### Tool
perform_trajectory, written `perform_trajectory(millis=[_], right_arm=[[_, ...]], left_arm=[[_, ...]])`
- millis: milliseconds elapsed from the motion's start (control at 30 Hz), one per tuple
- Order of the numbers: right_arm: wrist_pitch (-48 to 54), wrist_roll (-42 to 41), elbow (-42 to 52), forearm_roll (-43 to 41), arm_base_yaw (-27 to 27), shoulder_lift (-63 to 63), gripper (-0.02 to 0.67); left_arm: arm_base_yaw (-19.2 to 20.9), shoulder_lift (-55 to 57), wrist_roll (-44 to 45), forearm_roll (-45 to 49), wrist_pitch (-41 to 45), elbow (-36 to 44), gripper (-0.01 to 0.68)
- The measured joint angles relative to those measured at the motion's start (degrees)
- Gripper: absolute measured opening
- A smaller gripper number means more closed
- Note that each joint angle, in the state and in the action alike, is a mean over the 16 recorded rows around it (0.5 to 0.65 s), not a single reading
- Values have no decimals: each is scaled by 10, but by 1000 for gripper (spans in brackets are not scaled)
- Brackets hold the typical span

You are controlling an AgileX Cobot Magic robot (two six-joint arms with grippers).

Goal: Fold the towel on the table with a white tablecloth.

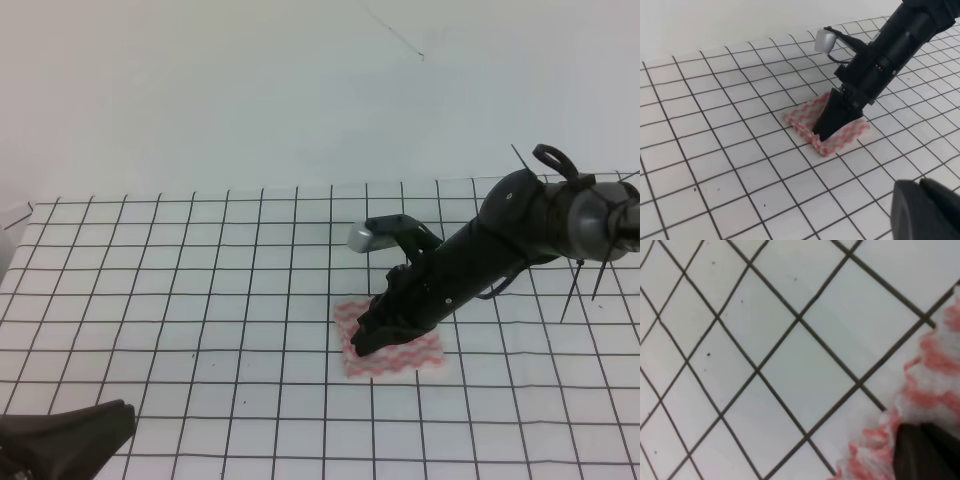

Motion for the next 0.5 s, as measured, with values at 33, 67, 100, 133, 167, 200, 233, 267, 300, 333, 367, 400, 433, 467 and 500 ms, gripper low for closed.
perform_trajectory(millis=[33,67,100,133,167,200,233,267,300,333,367,400,433,467,500], right_arm=[[0,-1,0,0,0,-2,3],[0,-2,0,-1,0,-4,3],[0,-3,0,-2,0,-8,3],[0,-4,0,-4,-1,-12,3],[-1,-5,0,-7,-1,-18,3],[-1,-4,0,-12,-2,-25,3],[-2,-2,0,-19,-4,-32,3],[-2,3,0,-28,-5,-39,3],[-3,9,0,-39,-7,-46,3],[-2,18,0,-52,-9,-54,4],[-2,27,0,-67,-11,-61,6],[-1,39,0,-83,-14,-69,8],[1,51,0,-99,-17,-76,12],[2,63,0,-115,-20,-82,17],[3,76,0,-131,-24,-88,24]], left_arm=[[0,0,0,0,0,0,-1],[0,0,0,0,0,0,-1],[0,0,0,0,1,0,-1],[0,0,0,0,1,0,-1],[0,0,0,0,1,0,-1],[0,0,0,0,1,0,-1],[0,0,-1,0,2,0,-1],[0,0,-1,0,2,0,-1],[0,0,-1,0,2,0,-1],[0,0,-1,0,2,0,-1],[0,0,-1,0,2,0,-1],[0,0,-1,0,3,0,-1],[0,0,-1,0,3,0,-1],[0,0,-1,0,3,0,-1],[0,0,-1,0,3,0,-1]])
